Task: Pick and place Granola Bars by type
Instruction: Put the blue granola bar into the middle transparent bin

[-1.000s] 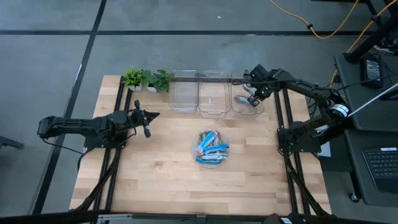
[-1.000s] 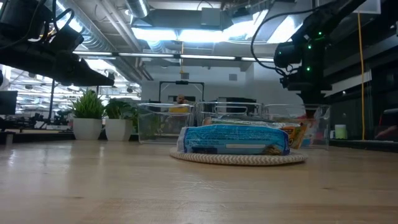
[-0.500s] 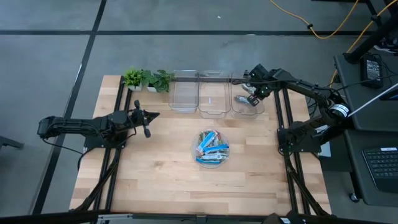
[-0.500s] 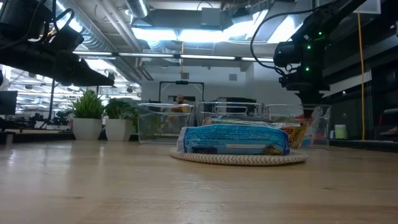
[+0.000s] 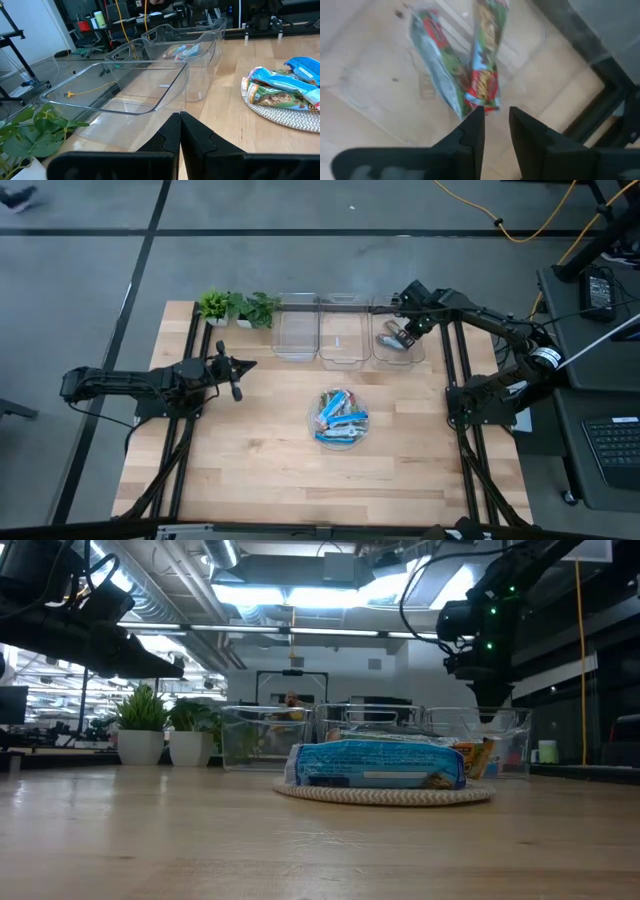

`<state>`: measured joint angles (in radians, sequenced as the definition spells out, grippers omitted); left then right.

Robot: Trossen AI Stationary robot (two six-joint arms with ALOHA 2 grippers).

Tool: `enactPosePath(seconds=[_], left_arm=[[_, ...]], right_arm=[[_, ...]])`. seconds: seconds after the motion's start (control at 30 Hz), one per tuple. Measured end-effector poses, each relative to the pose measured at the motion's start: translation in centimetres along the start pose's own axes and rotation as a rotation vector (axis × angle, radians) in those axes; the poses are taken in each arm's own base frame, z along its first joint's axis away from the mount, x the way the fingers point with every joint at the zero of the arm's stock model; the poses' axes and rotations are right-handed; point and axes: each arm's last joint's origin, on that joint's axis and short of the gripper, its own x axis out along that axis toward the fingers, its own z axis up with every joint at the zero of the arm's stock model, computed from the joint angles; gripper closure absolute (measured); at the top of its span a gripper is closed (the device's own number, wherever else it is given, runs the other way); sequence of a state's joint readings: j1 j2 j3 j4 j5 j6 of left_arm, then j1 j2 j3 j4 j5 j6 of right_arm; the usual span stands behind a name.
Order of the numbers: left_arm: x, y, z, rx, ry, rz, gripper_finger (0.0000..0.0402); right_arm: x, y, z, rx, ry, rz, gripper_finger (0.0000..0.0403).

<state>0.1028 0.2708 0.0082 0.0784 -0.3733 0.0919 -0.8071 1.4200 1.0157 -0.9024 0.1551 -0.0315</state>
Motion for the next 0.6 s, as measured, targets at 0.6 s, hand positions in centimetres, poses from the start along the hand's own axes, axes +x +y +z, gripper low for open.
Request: enactPosePath(seconds=[0.6], left_arm=[[0.0,0.0,0.0,0.0,0.0,0.0,0.0398]], right_arm=[[-5.1,5.9,2.0,-0.293,-0.164,0.069,0.0309]])
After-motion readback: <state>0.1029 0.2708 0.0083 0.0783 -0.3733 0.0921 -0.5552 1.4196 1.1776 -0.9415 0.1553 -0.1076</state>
